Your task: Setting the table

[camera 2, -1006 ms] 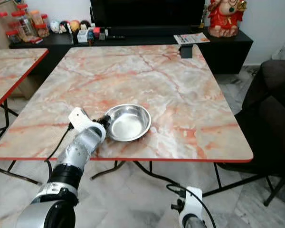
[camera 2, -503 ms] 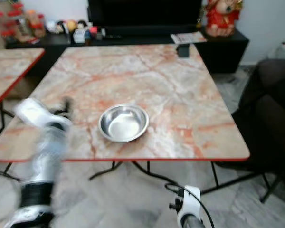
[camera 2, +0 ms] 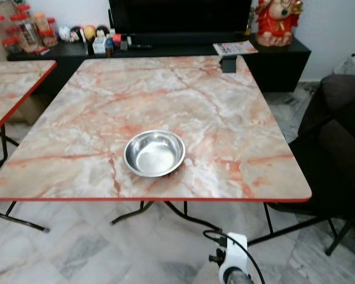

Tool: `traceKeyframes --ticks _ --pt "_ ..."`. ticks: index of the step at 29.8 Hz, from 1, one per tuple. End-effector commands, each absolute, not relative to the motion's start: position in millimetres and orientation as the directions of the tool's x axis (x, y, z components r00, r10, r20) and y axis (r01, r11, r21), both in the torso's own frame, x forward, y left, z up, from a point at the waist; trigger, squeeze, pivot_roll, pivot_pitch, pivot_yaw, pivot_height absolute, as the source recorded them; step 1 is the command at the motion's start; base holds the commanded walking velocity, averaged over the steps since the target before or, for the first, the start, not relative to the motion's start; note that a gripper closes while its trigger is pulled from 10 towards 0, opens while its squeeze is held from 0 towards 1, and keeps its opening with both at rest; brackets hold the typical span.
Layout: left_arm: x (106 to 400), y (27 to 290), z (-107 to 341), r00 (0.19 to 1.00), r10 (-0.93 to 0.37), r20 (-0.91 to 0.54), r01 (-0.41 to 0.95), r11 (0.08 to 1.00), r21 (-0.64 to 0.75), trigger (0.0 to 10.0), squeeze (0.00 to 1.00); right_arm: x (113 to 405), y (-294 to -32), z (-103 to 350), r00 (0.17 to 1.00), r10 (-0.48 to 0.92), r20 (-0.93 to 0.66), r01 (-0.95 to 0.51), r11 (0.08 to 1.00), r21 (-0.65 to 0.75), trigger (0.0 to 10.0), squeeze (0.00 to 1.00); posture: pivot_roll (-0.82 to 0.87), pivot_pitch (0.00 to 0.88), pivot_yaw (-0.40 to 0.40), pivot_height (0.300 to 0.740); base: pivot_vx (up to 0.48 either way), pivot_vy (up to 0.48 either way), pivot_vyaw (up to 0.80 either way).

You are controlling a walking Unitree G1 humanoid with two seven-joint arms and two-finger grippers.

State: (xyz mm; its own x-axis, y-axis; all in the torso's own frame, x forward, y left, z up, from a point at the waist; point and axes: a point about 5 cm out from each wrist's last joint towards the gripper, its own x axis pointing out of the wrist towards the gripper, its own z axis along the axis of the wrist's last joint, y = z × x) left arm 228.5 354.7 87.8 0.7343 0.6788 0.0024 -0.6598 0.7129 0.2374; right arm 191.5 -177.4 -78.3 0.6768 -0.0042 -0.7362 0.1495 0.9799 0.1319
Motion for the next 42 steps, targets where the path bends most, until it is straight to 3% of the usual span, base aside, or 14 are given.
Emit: traceKeyframes --ticks 1,2,8,11,15,19,20,22,30,37,42 --pt "214.8 362.7 69.1 0.715 0.697 -0.053 -0.653 0.693 0.306 10.0 0.00 189.3 -176.9 -79.6 0.669 -0.002 -0.743 0.148 0.980 0.131 10.0 0.00 0.05 0.000 0.050 0.740 0.000 0.000 0.00" --pt "194.8 366.4 41.4 0.679 0.716 -0.161 -0.636 0.683 0.358 10.0 0.00 188.5 -178.2 -79.8 0.669 -0.007 -0.744 0.153 0.980 0.128 10.0 0.00 0.04 0.000 0.051 0.740 0.000 0.000 0.00" --pt "167.4 359.9 2.5 0.624 0.718 -0.309 -0.579 0.690 0.433 10.0 0.00 186.4 -181.4 -80.5 0.665 -0.017 -0.747 0.159 0.980 0.119 10.0 0.00 0.03 0.000 0.052 0.740 0.000 0.000 0.00" --pt "151.0 344.7 -25.9 0.578 0.684 -0.445 -0.545 0.729 0.413 10.0 0.00 186.1 -185.4 -80.2 0.665 -0.029 -0.746 0.168 0.979 0.112 10.0 0.00 0.02 0.000 0.043 0.740 0.000 0.000 0.00" --pt "150.1 306.3 -55.5 0.601 0.485 -0.636 -0.373 0.873 0.314 10.0 0.00 186.6 -188.1 -79.6 0.665 -0.036 -0.746 0.172 0.979 0.106 10.0 0.00 0.03 0.000 0.032 0.740 0.000 0.000 0.00" --pt "150.1 306.4 -55.8 0.601 0.485 -0.635 -0.373 0.873 0.314 10.0 0.00 186.6 -188.1 -79.6 0.665 -0.036 -0.746 0.172 0.979 0.106 10.0 0.00 0.03 0.000 0.032 0.740 0.000 0.000 0.00" --pt "158.8 255.6 -74.7 0.626 0.246 -0.740 -0.140 0.969 0.203 10.0 0.00 187.5 -187.0 -79.6 0.660 -0.034 -0.751 0.161 0.982 0.097 10.0 0.00 -0.01 0.000 0.033 0.740 0.000 0.000 0.00" --pt "163.1 226.8 -81.9 0.618 0.126 -0.776 -0.031 0.990 0.136 10.0 0.00 188.4 -186.2 -79.3 0.660 -0.030 -0.751 0.150 0.984 0.093 10.0 0.00 -0.03 0.000 0.038 0.740 0.000 0.000 0.00" --pt "168.3 204.7 -85.5 0.604 0.057 -0.795 0.023 0.996 0.089 10.0 0.00 183.5 -192.1 -81.0 0.649 -0.051 -0.759 0.165 0.983 0.075 10.0 0.00 -0.05 0.000 0.039 0.740 0.000 0.044 0.00" --pt "160.9 212.5 -88.1 0.573 0.080 -0.816 -0.009 0.996 0.091 10.0 0.00 184.8 -193.2 -80.3 0.649 -0.050 -0.759 0.164 0.984 0.075 10.0 0.00 -0.05 0.000 0.042 0.740 0.000 0.050 0.00" --pt "155.2 217.0 -89.8 0.556 0.093 -0.826 -0.016 0.995 0.101 10.0 0.00 188.9 -190.8 -78.6 0.658 -0.049 -0.752 0.168 0.982 0.083 10.0 0.00 -0.04 0.000 0.051 0.740 0.000 0.480 0.00"
